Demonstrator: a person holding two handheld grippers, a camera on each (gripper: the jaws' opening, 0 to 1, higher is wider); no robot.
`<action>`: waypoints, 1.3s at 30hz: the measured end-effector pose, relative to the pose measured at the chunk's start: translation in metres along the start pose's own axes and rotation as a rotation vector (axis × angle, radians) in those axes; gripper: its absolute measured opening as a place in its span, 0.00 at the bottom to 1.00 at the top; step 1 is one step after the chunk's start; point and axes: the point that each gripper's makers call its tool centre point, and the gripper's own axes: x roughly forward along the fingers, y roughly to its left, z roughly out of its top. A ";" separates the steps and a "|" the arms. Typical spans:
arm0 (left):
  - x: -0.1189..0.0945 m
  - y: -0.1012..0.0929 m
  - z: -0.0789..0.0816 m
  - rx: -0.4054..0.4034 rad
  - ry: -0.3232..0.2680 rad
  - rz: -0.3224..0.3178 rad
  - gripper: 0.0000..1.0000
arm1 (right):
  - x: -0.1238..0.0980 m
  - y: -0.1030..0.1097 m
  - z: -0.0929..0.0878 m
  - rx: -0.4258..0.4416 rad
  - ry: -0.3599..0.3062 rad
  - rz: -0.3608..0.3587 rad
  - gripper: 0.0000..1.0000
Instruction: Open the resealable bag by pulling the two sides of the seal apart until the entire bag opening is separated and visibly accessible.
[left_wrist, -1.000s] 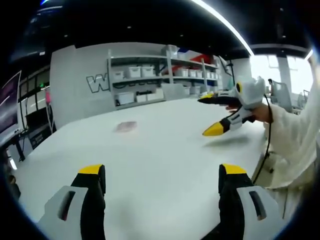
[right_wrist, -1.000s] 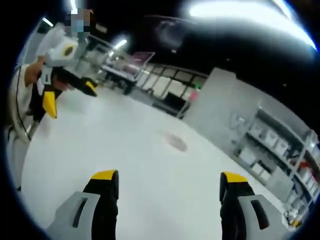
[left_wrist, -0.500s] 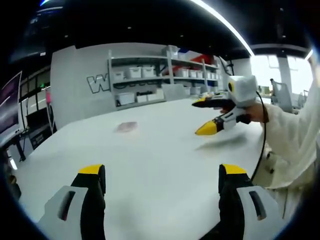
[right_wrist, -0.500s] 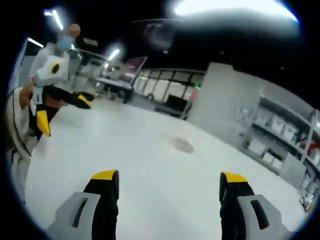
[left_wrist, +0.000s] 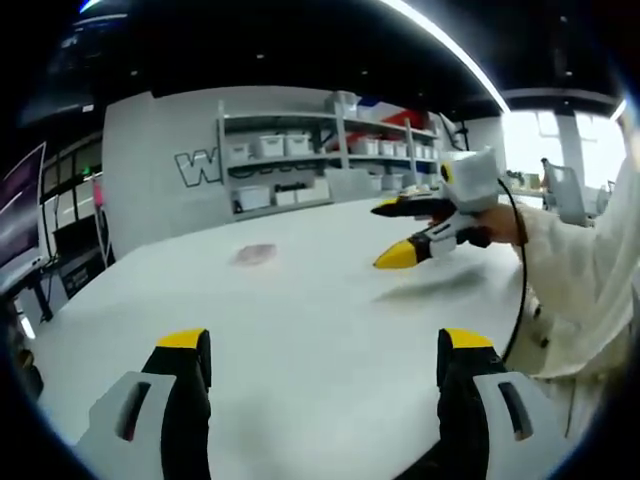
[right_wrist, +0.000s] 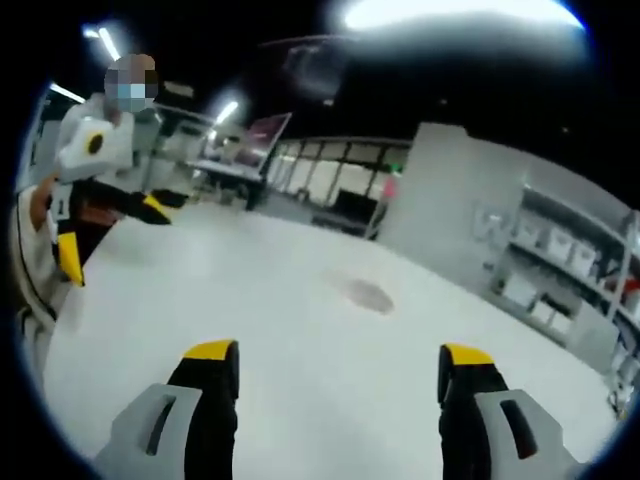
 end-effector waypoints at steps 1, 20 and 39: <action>0.000 0.000 0.000 0.000 0.000 0.000 0.93 | 0.001 0.000 0.000 0.000 0.000 0.000 0.82; -0.001 0.001 0.000 0.003 0.002 -0.001 0.92 | 0.026 -0.001 0.004 -0.041 0.016 0.013 0.81; -0.002 0.003 -0.001 0.005 0.007 0.003 0.92 | 0.043 -0.004 0.005 -0.125 0.042 0.011 0.79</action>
